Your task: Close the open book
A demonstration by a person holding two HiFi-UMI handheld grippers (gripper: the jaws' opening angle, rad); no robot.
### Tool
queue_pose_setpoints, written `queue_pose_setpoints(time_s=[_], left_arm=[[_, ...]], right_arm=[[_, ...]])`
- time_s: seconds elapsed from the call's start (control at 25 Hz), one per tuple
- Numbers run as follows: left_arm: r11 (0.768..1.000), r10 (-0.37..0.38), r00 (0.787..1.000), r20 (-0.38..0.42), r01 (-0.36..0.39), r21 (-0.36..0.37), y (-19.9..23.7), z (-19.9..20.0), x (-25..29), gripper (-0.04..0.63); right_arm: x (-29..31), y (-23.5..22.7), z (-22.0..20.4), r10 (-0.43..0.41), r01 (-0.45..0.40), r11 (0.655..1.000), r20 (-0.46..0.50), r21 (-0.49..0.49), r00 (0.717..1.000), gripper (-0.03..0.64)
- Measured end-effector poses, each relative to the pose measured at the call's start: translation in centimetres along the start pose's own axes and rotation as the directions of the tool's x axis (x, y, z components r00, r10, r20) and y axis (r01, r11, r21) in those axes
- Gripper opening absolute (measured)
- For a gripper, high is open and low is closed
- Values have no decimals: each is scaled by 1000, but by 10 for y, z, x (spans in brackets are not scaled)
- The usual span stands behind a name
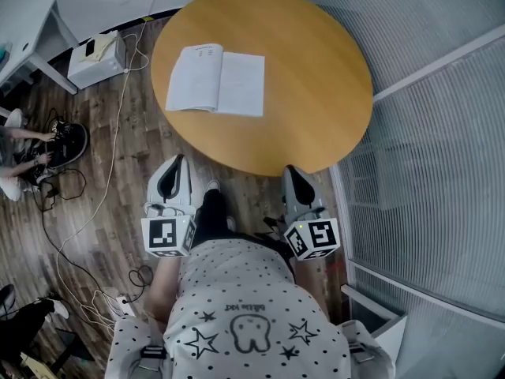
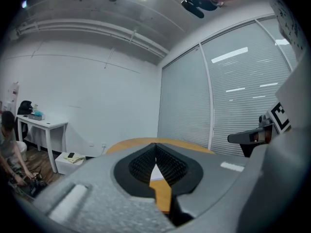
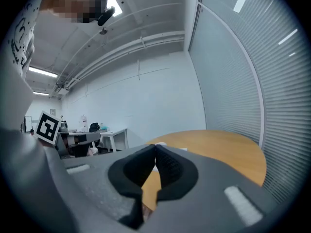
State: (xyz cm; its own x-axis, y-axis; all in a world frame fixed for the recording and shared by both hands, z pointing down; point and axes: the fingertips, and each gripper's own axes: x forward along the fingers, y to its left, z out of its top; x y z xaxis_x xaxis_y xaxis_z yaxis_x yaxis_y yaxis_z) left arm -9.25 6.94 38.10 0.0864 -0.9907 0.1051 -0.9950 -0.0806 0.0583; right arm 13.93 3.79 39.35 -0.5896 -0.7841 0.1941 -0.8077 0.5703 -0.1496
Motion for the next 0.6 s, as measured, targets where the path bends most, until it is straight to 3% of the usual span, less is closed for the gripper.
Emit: queue_pose_setpoints(time_s=[0.32,0.6], left_arm=[[996,-86,996,-20,86,-4,30,23,67,9],[989,-150,987,-60,150,4,42,10,99,9]], right_arm=[[64,-4,36,-37,37,999,-12,-23,999,5],[99,-6,36,-83,83,996,-17,-14,996,5]])
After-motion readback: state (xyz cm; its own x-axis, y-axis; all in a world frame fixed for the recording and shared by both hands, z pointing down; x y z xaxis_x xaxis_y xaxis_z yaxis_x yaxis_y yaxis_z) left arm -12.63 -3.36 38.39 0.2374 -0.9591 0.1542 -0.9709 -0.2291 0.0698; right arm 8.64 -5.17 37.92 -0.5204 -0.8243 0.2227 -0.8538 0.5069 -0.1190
